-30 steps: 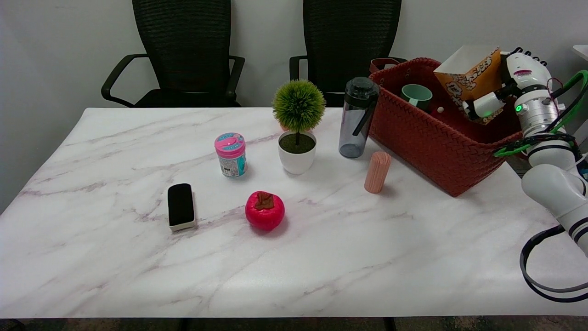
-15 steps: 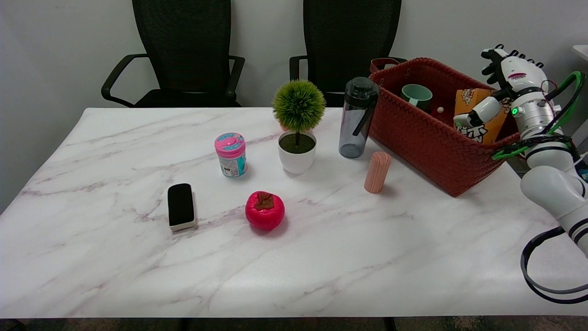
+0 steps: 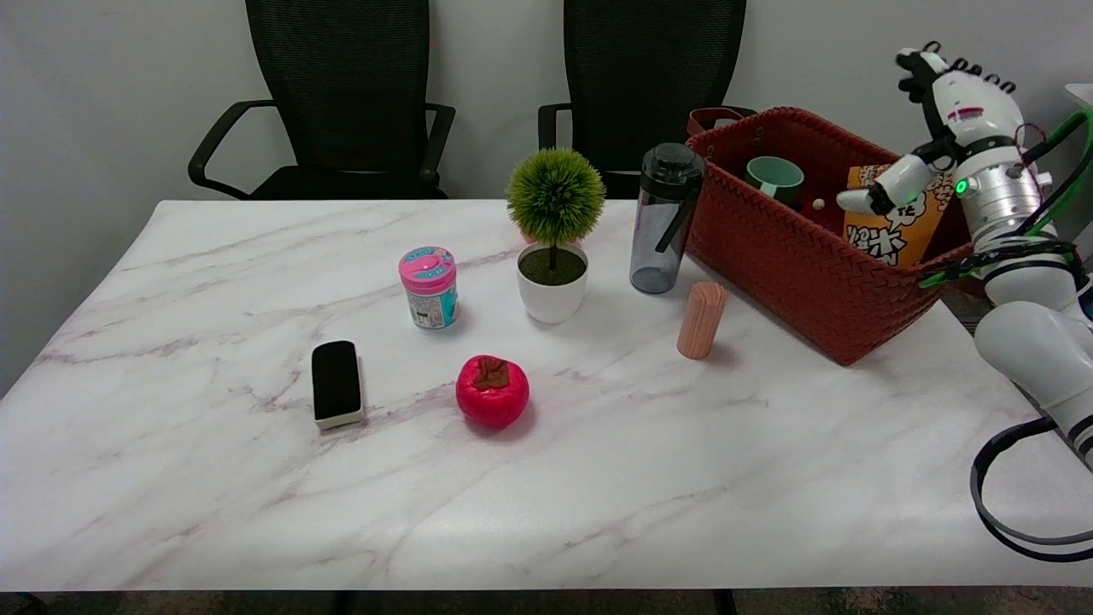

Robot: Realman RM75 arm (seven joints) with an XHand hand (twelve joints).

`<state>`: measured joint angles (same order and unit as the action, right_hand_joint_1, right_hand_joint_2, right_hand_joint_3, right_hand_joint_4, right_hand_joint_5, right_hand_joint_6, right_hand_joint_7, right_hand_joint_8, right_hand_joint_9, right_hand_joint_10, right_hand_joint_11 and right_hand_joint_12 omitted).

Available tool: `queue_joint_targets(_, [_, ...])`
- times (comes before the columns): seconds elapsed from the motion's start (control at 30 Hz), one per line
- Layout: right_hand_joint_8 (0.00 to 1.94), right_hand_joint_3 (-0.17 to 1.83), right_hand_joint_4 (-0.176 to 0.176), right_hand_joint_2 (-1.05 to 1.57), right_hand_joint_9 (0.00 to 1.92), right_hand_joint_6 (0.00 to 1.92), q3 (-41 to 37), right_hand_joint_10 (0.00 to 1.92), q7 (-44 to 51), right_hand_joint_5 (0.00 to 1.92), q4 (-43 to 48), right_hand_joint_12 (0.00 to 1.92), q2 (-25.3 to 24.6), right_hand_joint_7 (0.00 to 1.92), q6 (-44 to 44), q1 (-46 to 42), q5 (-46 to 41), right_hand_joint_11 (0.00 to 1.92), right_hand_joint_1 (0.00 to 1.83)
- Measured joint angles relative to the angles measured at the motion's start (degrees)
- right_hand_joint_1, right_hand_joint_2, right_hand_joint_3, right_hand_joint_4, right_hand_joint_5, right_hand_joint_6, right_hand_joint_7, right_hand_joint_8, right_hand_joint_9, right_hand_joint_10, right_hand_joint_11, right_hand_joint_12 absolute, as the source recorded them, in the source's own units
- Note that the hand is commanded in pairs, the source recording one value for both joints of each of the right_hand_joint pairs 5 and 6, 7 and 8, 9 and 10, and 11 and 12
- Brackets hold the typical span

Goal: Place the popcorn box into the brown storage basket.

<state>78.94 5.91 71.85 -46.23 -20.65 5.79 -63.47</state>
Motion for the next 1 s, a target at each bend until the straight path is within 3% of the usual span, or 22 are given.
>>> queue_joint_targets(0.13, [0.71, 1.04, 0.000, -0.19, 0.72, 0.87, -1.39, 0.72, -1.12, 0.87, 5.16, 0.64, 0.08, 0.71, 0.00, -2.02, 0.02, 0.64, 1.16])
queue_joint_targets(0.2, [0.72, 1.07, 0.000, -0.16, 0.73, 0.89, -1.89, 0.73, -2.74, 0.89, 7.89, 0.65, 0.08, 0.72, 0.00, -3.29, 0.03, 0.65, 1.16])
queue_joint_targets(0.6, [0.74, 1.13, 0.000, -0.17, 0.75, 0.90, 1.49, 0.75, -12.10, 0.90, 22.62, 0.68, -1.07, 0.74, -4.74, -11.52, 0.20, 0.68, 1.16])
queue_joint_targets(1.0, [0.83, 1.05, 0.000, 0.04, 0.80, 0.84, 6.10, 0.80, -27.19, 0.84, 28.38, 0.72, -4.51, 0.83, -15.86, -22.01, -0.23, 0.72, 1.14])
